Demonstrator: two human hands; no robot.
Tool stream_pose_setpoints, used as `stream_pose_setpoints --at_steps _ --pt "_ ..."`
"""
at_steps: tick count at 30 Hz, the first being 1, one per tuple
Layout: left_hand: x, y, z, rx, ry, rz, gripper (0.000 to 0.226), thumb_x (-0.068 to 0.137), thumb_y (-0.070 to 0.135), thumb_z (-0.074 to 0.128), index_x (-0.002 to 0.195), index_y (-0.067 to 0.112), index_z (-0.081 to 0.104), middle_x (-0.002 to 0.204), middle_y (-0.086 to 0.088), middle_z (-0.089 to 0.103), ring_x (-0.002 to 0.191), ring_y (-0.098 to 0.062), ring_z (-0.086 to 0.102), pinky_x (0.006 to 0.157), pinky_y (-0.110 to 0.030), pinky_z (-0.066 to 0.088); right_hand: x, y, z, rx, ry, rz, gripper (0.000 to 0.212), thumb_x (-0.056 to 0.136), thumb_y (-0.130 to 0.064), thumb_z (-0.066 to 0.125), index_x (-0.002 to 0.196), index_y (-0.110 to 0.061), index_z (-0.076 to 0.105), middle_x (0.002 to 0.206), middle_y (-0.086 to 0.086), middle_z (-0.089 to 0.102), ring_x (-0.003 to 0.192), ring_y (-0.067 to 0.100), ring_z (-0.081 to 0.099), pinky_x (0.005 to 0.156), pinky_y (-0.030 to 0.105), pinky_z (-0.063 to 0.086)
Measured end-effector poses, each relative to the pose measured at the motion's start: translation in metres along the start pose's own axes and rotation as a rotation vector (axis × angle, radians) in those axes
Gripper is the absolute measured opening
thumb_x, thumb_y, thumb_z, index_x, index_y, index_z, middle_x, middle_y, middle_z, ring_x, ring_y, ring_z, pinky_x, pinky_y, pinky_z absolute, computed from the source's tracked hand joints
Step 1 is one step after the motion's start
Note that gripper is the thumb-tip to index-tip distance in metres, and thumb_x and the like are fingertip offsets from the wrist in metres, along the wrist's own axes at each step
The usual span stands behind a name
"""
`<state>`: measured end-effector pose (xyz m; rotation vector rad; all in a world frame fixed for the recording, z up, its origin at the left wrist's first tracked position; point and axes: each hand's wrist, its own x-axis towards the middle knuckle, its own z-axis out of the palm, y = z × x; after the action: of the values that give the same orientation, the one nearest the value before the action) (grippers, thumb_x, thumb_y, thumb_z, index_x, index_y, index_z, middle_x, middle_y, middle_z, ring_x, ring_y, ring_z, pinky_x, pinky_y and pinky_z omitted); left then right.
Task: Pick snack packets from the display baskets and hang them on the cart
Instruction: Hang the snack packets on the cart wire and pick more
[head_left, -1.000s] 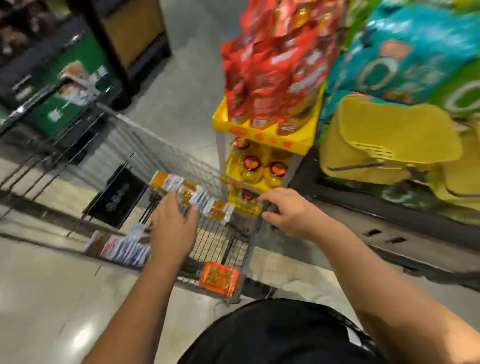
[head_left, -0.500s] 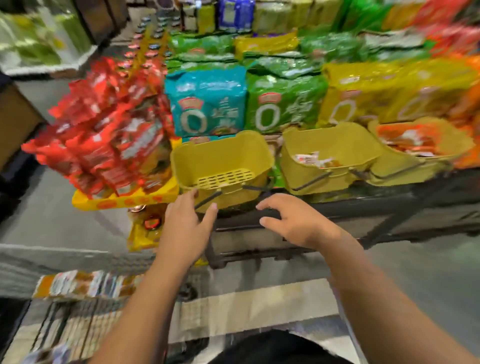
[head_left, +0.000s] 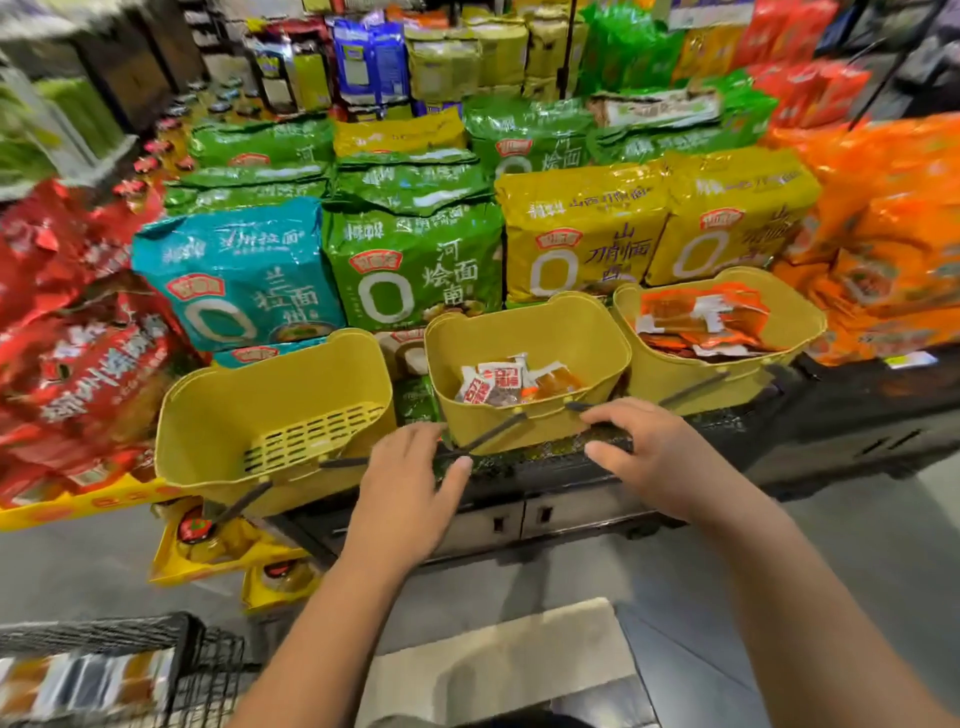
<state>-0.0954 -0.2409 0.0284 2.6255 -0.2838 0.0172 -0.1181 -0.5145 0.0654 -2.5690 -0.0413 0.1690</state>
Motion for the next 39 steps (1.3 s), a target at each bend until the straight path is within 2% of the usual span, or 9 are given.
stream_pose_setpoints --at_steps 6,10,14,20,25,30,33,35,39 --pt "0.042 -0.009 0.001 0.064 -0.013 -0.009 0.055 0.101 0.048 0.051 0.146 0.018 0.049 0.150 -0.004 0.048 0.142 -0.022 0.036 0.119 -0.037 0.027 0.046 0.007 -0.004 0.047 0.025 0.039 0.037 0.099 -0.032 0.061 0.135 -0.027 0.059 0.130 -0.007 0.054 0.110 0.008 0.051 0.089 0.026 0.038" --pt "0.089 -0.020 0.002 0.087 -0.015 0.012 0.059 0.101 0.048 0.050 0.151 0.017 0.043 0.157 -0.006 0.041 0.148 -0.026 0.029 0.123 -0.039 0.020 0.083 -0.002 -0.003 0.009 0.005 0.081 0.037 0.099 -0.037 0.060 0.135 -0.029 0.058 0.137 -0.008 0.053 0.127 0.013 0.050 0.100 0.028 0.039" --pt "0.133 -0.024 0.013 0.177 -0.061 0.036 0.061 0.102 0.049 0.045 0.152 0.015 0.039 0.158 -0.010 0.038 0.149 -0.032 0.025 0.123 -0.043 0.019 0.121 -0.012 -0.010 -0.079 -0.054 0.158 0.043 0.098 -0.046 0.058 0.137 -0.028 0.055 0.142 -0.006 0.051 0.126 0.016 0.051 0.100 0.032 0.042" --pt "0.173 -0.032 0.033 0.316 -0.130 0.001 0.067 0.107 0.044 0.026 0.162 0.011 0.008 0.170 -0.009 0.007 0.157 -0.033 0.000 0.123 -0.062 0.001 0.184 -0.010 0.009 -0.269 -0.214 0.230 0.049 0.098 -0.043 0.058 0.143 -0.025 0.050 0.141 0.006 0.055 0.126 0.026 0.052 0.101 0.036 0.044" --pt "0.172 -0.042 0.044 0.354 -0.102 0.032 0.069 0.098 0.038 0.044 0.156 0.004 0.031 0.164 -0.015 0.029 0.151 -0.038 0.026 0.119 -0.065 0.015 0.243 -0.005 0.068 -0.344 -0.575 0.336 0.064 0.091 -0.041 0.070 0.146 -0.022 0.044 0.148 0.010 0.049 0.129 0.030 0.053 0.101 0.038 0.049" --pt "0.174 -0.042 0.043 0.411 -0.123 0.005 0.082 0.088 0.038 0.063 0.156 0.004 0.033 0.162 -0.014 0.034 0.148 -0.040 0.034 0.118 -0.064 0.024 0.275 -0.002 0.103 -0.507 -0.464 0.224 0.036 0.097 -0.024 0.059 0.130 -0.012 0.053 0.137 0.012 0.056 0.118 0.030 0.060 0.095 0.040 0.054" --pt "0.174 -0.042 0.044 0.414 -0.108 -0.003 0.080 0.086 0.039 0.060 0.155 0.006 0.036 0.160 -0.013 0.039 0.145 -0.039 0.039 0.116 -0.062 0.027 0.277 0.000 0.114 -0.472 -0.503 0.241 0.068 0.084 -0.043 0.077 0.132 -0.007 0.044 0.132 0.013 0.052 0.115 0.030 0.058 0.096 0.041 0.052" --pt "0.176 -0.044 0.046 0.416 -0.085 -0.004 0.079 0.081 0.040 0.060 0.151 0.006 0.044 0.154 -0.012 0.048 0.140 -0.037 0.047 0.113 -0.061 0.033 0.278 0.002 0.117 -0.374 -0.462 0.266 0.085 0.075 -0.042 0.087 0.132 -0.008 0.033 0.128 0.017 0.045 0.114 0.033 0.055 0.093 0.042 0.051" --pt "0.176 -0.045 0.047 0.345 -0.095 -0.001 0.076 0.096 0.039 0.048 0.161 0.012 0.020 0.167 -0.005 0.022 0.154 -0.027 0.024 0.123 -0.055 0.010 0.285 0.009 0.119 -0.127 -0.450 0.342 0.066 0.087 -0.031 0.078 0.126 -0.009 0.029 0.133 0.019 0.054 0.120 0.031 0.058 0.096 0.039 0.053"
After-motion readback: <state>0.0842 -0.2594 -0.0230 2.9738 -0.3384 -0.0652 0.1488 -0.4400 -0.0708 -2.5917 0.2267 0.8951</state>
